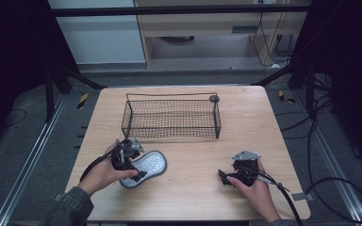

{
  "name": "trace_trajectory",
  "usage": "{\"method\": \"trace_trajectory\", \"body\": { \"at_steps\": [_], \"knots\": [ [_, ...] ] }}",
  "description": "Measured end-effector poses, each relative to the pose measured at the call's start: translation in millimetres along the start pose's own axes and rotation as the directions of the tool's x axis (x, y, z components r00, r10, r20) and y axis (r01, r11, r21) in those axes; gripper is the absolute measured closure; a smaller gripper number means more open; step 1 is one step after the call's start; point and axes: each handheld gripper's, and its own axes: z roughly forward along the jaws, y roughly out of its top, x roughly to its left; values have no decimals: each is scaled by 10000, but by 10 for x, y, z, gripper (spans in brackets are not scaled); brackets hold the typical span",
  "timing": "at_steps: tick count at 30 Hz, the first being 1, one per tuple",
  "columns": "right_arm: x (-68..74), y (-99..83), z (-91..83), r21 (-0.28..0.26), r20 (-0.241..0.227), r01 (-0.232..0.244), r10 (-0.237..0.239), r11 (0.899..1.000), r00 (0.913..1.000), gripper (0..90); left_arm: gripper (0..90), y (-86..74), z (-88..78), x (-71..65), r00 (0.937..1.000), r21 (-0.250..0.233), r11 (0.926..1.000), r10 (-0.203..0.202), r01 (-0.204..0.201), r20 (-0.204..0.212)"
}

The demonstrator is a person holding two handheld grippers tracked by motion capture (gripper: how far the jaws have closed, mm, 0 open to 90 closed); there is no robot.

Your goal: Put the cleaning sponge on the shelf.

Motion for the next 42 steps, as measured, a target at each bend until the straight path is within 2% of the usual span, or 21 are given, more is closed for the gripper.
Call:
{"method": "trace_trajectory", "body": {
  "at_steps": [9,21,26,29,42],
  "knots": [
    [0,0,0,-1,12,2,-2,10000,10000,4,43,45,83,-11,9998,386,9991,148,-152,126],
    [0,2,-1,27,15,11,-11,10000,10000,4,39,57,173,-6,9998,449,9989,85,-94,201],
    [0,2,-2,28,9,1,-1,10000,10000,4,42,60,222,-11,9996,690,9973,229,-240,167],
    [0,2,-2,28,11,5,-5,10000,10000,4,39,64,237,-15,9990,784,9963,341,-362,282],
    [0,2,-2,31,12,5,-5,10000,10000,4,41,74,295,-4,9992,829,9963,215,-241,328]
  ]
}}
